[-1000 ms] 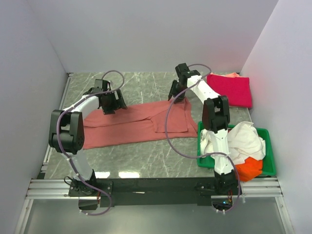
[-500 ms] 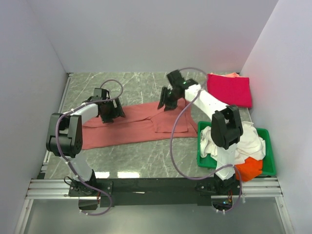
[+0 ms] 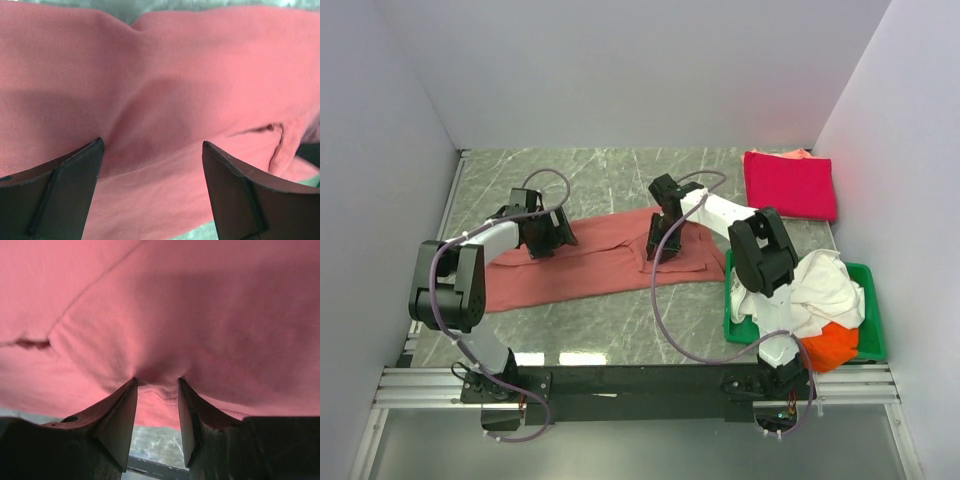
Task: Fold and stack the t-shirts
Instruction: Fold the tshirt
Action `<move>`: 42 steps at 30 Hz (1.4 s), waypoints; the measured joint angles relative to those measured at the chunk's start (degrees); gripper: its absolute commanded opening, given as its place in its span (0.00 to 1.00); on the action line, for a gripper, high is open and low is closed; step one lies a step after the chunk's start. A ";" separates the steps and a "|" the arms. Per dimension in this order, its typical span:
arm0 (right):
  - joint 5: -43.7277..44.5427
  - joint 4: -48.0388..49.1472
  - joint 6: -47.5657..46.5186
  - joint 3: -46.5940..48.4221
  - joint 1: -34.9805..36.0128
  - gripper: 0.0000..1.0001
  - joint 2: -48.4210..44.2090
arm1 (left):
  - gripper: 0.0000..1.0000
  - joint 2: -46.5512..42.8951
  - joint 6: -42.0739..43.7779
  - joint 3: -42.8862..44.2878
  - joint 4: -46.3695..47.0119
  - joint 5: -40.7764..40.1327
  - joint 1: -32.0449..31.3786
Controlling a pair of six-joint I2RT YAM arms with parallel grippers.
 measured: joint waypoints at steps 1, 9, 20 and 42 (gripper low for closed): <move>-0.09 -1.25 0.44 1.46 -0.22 0.45 0.87 | 0.86 -0.33 0.02 -0.37 0.04 0.42 0.00; 2.25 -9.27 1.86 11.82 -0.70 0.46 7.02 | 0.86 -1.73 0.46 -2.34 -0.79 4.79 -0.02; 3.54 -17.46 2.27 38.21 -5.84 0.46 21.62 | 0.86 -3.21 1.22 -2.60 -6.38 7.54 -0.28; -4.92 -6.73 -6.78 34.56 -9.05 0.50 11.23 | 0.86 -8.81 1.60 -6.99 -9.40 8.61 -0.50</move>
